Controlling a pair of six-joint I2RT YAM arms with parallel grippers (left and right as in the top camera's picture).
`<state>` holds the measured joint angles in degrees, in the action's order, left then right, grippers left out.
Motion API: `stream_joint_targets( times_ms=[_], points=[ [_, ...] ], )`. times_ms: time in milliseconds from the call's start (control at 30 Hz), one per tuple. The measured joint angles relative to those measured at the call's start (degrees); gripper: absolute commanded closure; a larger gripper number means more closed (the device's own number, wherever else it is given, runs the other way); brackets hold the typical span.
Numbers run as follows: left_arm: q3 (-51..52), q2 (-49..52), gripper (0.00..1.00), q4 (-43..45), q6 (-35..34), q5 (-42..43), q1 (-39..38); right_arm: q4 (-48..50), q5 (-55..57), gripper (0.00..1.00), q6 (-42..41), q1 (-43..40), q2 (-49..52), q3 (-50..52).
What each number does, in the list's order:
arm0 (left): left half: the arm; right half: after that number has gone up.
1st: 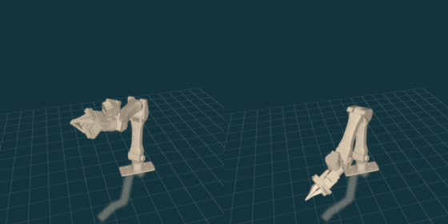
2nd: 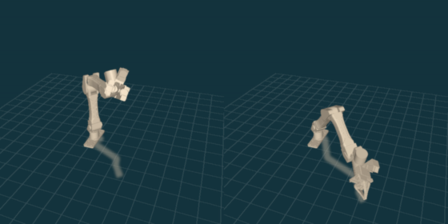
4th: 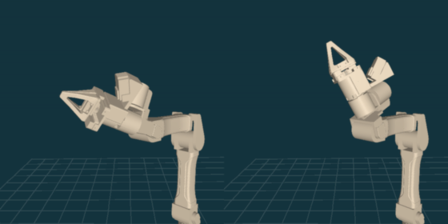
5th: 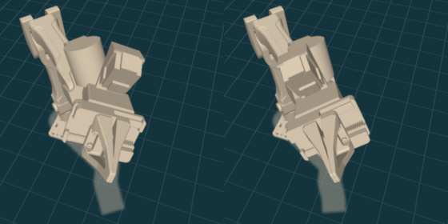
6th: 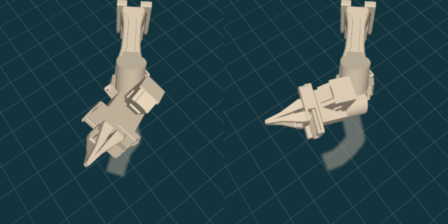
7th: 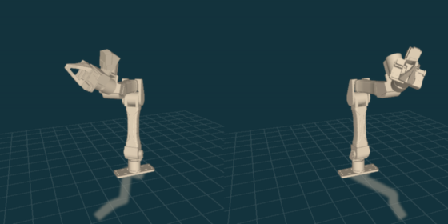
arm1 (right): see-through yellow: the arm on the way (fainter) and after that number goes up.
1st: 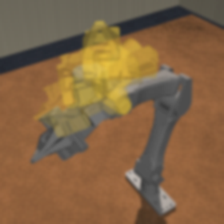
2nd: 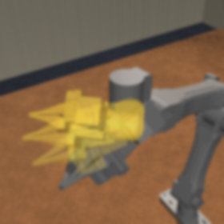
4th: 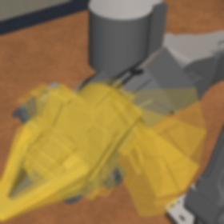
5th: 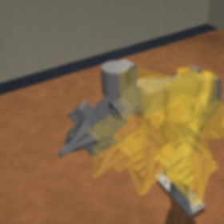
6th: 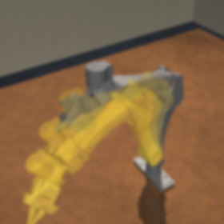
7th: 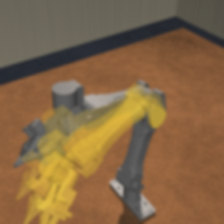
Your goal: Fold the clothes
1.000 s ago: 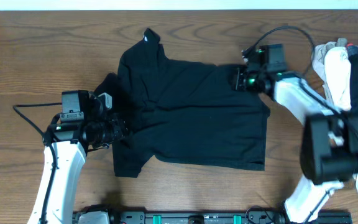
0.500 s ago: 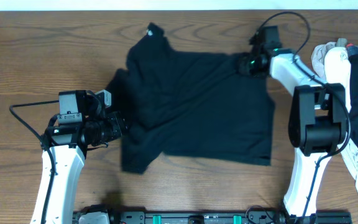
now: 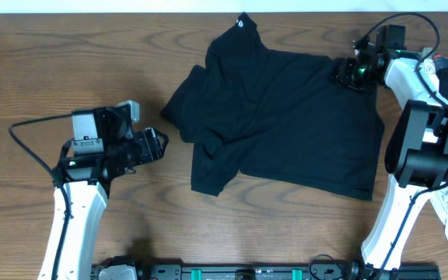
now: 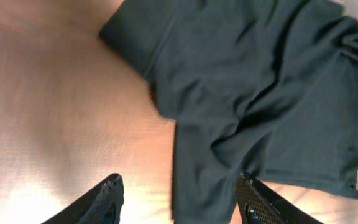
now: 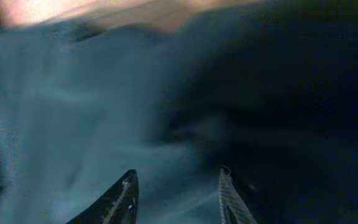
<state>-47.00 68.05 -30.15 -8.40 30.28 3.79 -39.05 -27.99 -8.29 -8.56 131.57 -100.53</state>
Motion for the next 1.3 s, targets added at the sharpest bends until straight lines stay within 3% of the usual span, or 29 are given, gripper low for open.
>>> stream_joint_targets(
  times_ms=[200, 467, 867, 900, 1033, 1067, 1300],
  points=[
    [-0.7, 6.43, 0.4, 7.48, 2.14, -0.72, -5.11, -11.02, -4.59, 0.56, 2.25, 1.05, -9.62, -0.02],
    [-1.55, 22.51, 0.39, 14.56, 4.87, -4.68, -6.69, -26.32, -0.74, 0.54, 3.17, 3.41, -26.25, -1.92],
    [-1.99, 33.14, 0.4, 25.44, 4.33, -3.65, -6.69, -31.08, 2.97, 0.54, 3.37, 5.46, -26.29, -1.88],
    [-2.08, 33.55, 0.44, 26.12, 4.15, -3.43, -6.69, -30.97, 3.17, 0.54, 3.34, 5.84, -26.29, -1.88],
    [-2.23, 34.86, 0.89, 28.83, 3.65, -3.26, -6.69, -30.99, 4.33, 0.55, 3.32, 7.23, -26.29, -1.88],
    [-2.23, 35.28, 0.94, 29.86, 3.76, -3.41, -6.69, -30.99, 4.72, 0.54, 3.3, 7.54, -26.29, -1.88],
    [-4.44, 35.74, 0.94, 31.5, 4.37, -9.33, -6.14, -31.76, 8.92, 0.53, 2.91, 9.03, -26.29, -1.88]
  ],
)
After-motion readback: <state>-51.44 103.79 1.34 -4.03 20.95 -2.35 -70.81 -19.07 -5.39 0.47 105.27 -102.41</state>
